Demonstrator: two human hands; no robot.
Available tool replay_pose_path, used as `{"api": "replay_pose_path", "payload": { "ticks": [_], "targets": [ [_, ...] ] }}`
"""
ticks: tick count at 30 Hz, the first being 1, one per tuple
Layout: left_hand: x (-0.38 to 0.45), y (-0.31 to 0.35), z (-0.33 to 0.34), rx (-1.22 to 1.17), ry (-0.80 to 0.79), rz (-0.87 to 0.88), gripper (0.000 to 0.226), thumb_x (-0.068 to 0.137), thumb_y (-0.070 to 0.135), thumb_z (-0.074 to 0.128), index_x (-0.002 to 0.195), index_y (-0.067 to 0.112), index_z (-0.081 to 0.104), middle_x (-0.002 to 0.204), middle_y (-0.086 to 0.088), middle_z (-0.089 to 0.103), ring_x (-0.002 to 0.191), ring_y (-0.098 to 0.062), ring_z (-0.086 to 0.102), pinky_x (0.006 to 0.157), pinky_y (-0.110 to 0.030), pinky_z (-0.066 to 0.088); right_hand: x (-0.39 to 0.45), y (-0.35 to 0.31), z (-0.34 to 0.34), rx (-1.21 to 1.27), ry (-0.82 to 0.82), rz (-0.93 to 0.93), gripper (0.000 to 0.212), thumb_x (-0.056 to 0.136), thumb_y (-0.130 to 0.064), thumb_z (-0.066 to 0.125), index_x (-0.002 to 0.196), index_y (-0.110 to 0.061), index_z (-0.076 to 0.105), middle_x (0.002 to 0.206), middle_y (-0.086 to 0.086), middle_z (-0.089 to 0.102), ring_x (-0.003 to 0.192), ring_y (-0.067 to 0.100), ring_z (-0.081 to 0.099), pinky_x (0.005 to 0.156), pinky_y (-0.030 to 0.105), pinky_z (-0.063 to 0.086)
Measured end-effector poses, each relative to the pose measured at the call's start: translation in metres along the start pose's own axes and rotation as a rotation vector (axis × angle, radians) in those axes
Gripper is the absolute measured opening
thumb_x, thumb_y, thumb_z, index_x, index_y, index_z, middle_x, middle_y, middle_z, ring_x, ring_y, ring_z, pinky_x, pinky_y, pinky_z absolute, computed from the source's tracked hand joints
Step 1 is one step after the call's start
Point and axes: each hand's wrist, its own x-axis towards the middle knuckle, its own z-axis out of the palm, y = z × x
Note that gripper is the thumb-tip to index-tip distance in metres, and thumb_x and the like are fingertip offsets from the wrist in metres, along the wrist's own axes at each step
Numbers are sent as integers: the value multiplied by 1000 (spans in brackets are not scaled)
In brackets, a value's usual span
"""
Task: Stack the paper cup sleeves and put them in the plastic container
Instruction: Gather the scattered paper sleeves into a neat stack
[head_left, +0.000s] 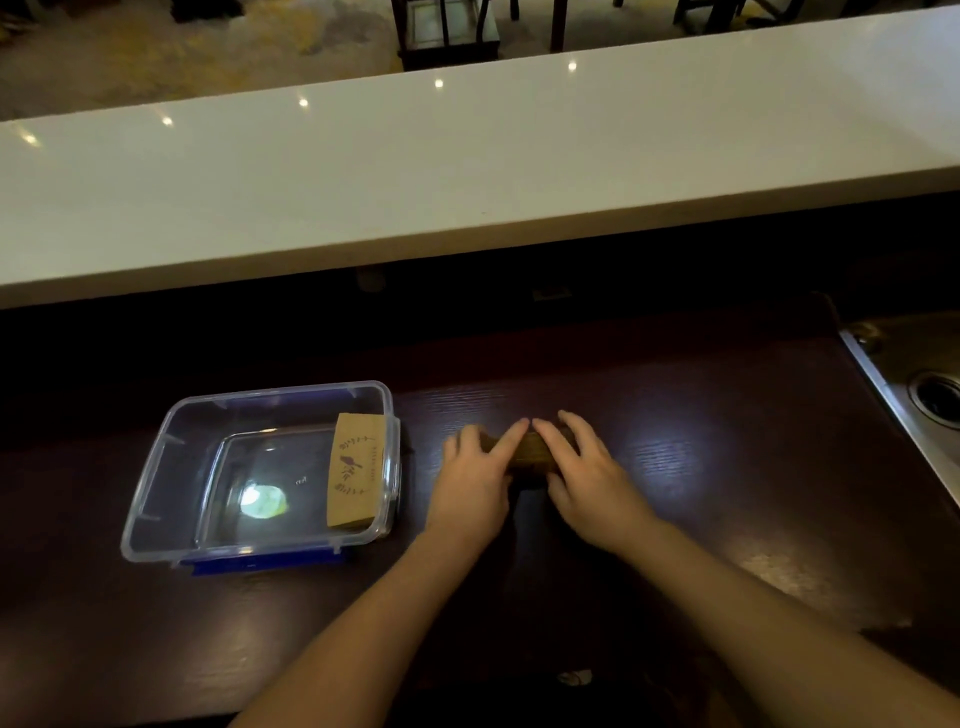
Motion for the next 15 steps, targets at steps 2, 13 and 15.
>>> {"api": "replay_pose_path", "payload": {
  "ticks": [2,13,15],
  "targets": [
    [-7,3,5,-94,53,-86,68,90,18,56,144,47,26,145,-13,29,127,-32,34,95,-43,45,-3,0,6,117,35,60,65,90,-15,49,148,-29,25,157,15,16,141,33,25,107,45,36],
    [-16,15,20,-161,100,-82,71,91,9,48,149,37,19,159,-12,11,134,-36,32,99,-44,43,-12,-14,21,221,188,156,64,89,-12,48,147,-30,27,155,18,23,139,32,26,103,40,36],
    [-17,12,22,-136,85,-69,70,92,10,48,149,37,17,156,-13,16,134,-36,31,100,-44,43,-11,-10,21,201,166,137,64,89,-11,47,147,-29,27,153,19,26,137,33,27,102,41,37]
  ]
}}
